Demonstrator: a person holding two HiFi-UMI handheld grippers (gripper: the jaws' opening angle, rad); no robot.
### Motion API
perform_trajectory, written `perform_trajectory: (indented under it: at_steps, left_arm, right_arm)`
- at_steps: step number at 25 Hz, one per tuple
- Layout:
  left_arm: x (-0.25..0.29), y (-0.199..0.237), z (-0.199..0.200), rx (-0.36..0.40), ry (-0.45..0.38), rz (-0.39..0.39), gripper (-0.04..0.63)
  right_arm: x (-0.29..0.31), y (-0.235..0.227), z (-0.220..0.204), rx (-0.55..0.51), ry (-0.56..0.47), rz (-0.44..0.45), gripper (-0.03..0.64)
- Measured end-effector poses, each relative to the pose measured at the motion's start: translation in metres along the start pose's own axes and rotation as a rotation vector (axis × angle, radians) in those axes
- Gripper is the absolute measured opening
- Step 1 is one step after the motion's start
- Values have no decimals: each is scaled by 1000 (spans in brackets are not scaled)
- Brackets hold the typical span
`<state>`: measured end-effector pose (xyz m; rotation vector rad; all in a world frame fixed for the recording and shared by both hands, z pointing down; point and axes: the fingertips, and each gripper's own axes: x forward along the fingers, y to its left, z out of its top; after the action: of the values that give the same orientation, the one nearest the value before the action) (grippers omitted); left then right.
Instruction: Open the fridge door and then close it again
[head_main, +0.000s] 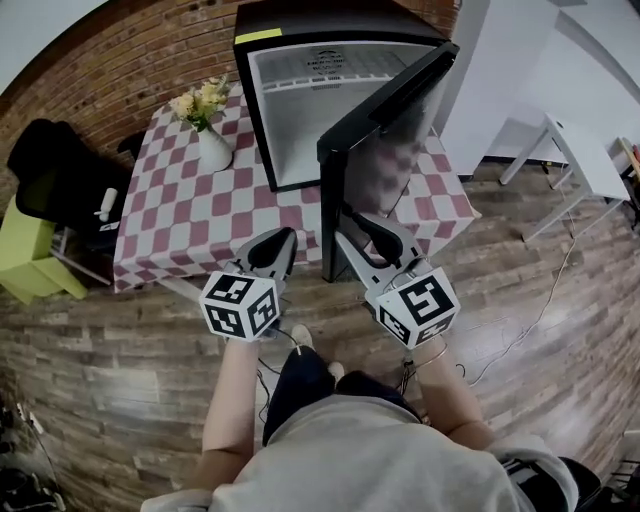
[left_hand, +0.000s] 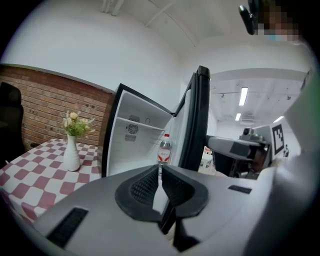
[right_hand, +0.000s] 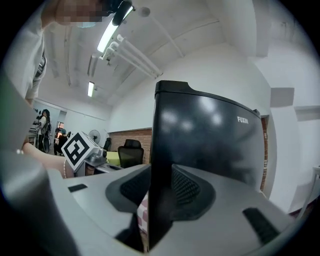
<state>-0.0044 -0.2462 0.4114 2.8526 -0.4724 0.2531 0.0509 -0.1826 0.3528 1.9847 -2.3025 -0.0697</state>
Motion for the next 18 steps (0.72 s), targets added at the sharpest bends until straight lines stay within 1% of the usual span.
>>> perform_trajectory:
  at_steps: [3, 5, 8, 13, 18]
  left_arm:
    - [-1, 16, 0, -31, -6, 32, 20]
    - [-1, 28, 2, -44, -7, 52, 20]
    - [2, 43, 5, -54, -11, 71, 20]
    - [10, 77, 16, -54, -12, 74, 20]
    - [25, 109, 31, -41, -10, 47, 20]
  right_arm:
    - [21, 1, 0, 11, 5, 13, 111]
    - [36, -3, 1, 29, 1, 17, 64]
    - [57, -10, 3, 44, -10, 26, 25]
    - [100, -13, 7, 53, -10, 24, 20]
    - [141, -19, 6, 57, 5, 2, 17]
